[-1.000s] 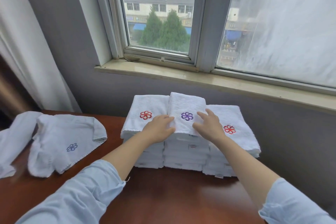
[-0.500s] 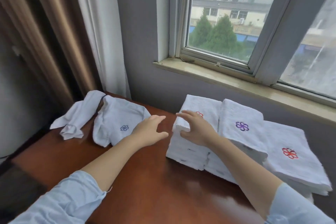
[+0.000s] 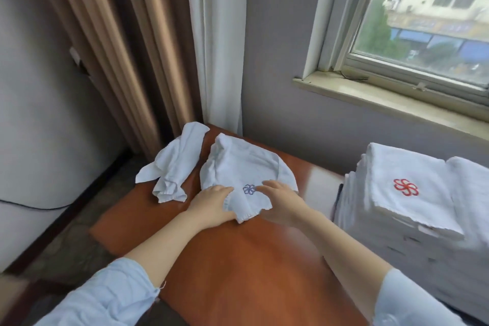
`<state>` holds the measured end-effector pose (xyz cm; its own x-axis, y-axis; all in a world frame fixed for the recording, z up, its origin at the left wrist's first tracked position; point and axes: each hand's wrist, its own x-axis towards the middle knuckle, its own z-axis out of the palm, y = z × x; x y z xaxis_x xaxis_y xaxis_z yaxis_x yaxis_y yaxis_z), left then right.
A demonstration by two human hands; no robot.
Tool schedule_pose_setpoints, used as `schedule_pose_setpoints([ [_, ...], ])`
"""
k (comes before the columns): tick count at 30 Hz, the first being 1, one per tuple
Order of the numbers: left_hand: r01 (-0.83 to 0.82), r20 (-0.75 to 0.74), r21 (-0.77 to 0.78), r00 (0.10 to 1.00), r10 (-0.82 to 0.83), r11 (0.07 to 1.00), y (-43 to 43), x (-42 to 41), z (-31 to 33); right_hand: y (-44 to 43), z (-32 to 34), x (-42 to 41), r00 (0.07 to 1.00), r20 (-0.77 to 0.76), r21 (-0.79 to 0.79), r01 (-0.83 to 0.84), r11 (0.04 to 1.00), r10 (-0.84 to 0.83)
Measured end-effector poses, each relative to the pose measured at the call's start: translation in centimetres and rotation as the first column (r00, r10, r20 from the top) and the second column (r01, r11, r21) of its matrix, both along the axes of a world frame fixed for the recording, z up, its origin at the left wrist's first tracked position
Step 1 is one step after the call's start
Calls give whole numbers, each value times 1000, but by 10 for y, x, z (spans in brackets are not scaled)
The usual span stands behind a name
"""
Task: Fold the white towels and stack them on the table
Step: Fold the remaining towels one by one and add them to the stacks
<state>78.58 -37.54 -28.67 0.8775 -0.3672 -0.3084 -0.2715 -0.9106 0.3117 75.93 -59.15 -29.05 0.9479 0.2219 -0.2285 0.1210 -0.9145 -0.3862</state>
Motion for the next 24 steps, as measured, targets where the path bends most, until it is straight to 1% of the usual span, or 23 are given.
schedule_pose_setpoints([
  [4,45,-31,14,999,-44,999,28,41,-24,35,-23,38,998,-61,-24,19,1000,-20],
  [10,124,-108,14,987,-122,992,40,89,-59,65,-52,80,979,-189,-69,69,995,-81],
  [13,175,-114,40,979,-170,984,40,108,-75,72,-64,94,963,-253,-84,79,993,-97],
  [19,204,-113,53,974,-197,978,37,133,-100,79,-81,119,927,-348,-82,120,989,-141],
  [24,226,-100,22,970,-223,974,39,142,-113,82,-95,124,897,-401,-95,164,982,-188],
])
